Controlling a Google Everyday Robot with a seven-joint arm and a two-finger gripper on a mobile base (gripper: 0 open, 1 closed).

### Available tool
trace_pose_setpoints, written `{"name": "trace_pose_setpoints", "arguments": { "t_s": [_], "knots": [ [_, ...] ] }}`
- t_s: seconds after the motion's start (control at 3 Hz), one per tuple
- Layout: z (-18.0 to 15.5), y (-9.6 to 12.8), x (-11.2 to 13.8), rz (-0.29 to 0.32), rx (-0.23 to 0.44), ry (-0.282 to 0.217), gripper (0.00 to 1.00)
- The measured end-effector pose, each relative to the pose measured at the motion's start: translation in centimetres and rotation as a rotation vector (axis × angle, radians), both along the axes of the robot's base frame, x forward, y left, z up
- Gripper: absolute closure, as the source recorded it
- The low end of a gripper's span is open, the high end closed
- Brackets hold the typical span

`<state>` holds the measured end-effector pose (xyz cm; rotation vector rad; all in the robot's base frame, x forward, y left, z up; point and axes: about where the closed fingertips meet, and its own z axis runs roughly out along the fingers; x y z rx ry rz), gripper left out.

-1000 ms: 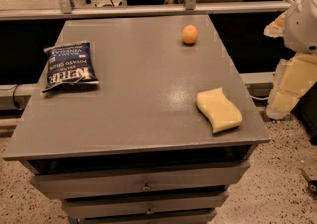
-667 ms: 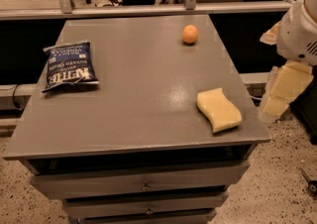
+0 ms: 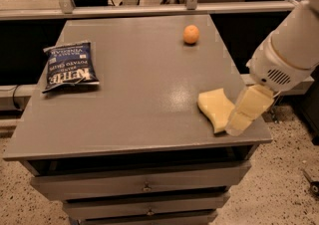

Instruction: Move sponge near orange

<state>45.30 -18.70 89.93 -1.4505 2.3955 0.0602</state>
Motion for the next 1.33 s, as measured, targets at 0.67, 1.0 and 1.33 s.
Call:
{"name": "trace_pose_setpoints", "arguments": {
  "t_s": [0.67, 1.0, 1.33],
  "knots": [
    [-3.8, 3.9, 0.0, -0.074, 0.066, 0.036, 0.0],
    [-4.9, 4.8, 0.0, -0.088, 0.076, 0.042, 0.0],
    [-5.9, 5.3, 0.3, -0.099, 0.081, 0.035, 0.18]
  ]
}}
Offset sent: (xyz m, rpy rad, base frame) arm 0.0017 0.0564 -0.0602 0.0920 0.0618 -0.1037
